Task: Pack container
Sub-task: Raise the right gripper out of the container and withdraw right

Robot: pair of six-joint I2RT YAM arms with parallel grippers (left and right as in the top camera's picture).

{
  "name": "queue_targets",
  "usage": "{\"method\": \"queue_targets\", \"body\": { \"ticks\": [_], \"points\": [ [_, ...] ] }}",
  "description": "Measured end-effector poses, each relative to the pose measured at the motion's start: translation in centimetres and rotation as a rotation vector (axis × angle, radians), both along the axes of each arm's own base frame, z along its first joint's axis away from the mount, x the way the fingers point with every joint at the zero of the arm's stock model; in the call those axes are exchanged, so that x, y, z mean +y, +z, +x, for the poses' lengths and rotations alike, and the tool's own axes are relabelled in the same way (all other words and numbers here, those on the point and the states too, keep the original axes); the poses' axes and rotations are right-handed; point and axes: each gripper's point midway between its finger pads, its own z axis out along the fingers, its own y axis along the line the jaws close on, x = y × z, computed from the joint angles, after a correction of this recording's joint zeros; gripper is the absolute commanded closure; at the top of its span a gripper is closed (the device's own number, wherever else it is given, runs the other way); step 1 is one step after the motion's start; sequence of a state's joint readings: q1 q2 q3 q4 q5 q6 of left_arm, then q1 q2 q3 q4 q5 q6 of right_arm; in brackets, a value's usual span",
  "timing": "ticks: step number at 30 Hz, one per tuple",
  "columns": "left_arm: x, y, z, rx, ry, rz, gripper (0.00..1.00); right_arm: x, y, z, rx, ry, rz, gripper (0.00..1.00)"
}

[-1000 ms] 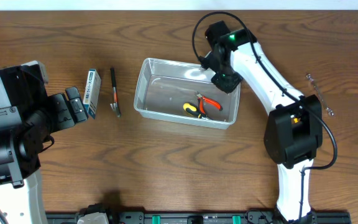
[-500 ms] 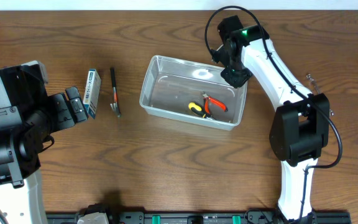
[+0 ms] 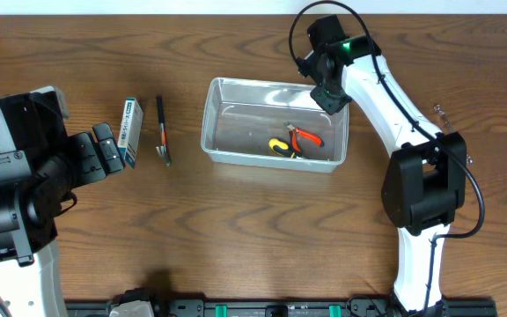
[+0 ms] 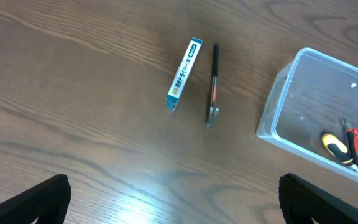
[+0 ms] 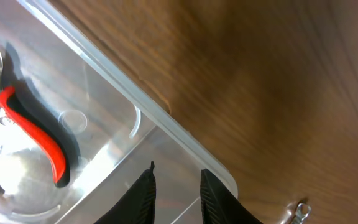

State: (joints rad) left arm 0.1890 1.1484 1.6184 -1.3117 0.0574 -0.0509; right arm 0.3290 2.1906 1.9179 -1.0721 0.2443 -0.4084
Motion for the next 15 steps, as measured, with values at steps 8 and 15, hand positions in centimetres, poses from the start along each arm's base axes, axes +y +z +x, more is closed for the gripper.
{"method": "queue_targets", "body": {
  "ticks": [8,15],
  "points": [
    [0.0,-0.1,-0.2,0.008,0.0,-0.001,0.02,0.5,0.4,1.3,-0.057,0.0,0.019,0.71],
    [0.0,-0.1,-0.2,0.009,0.0,-0.001,0.02,0.7,0.6,2.1,-0.092,0.0,0.032,0.71]
  ]
}}
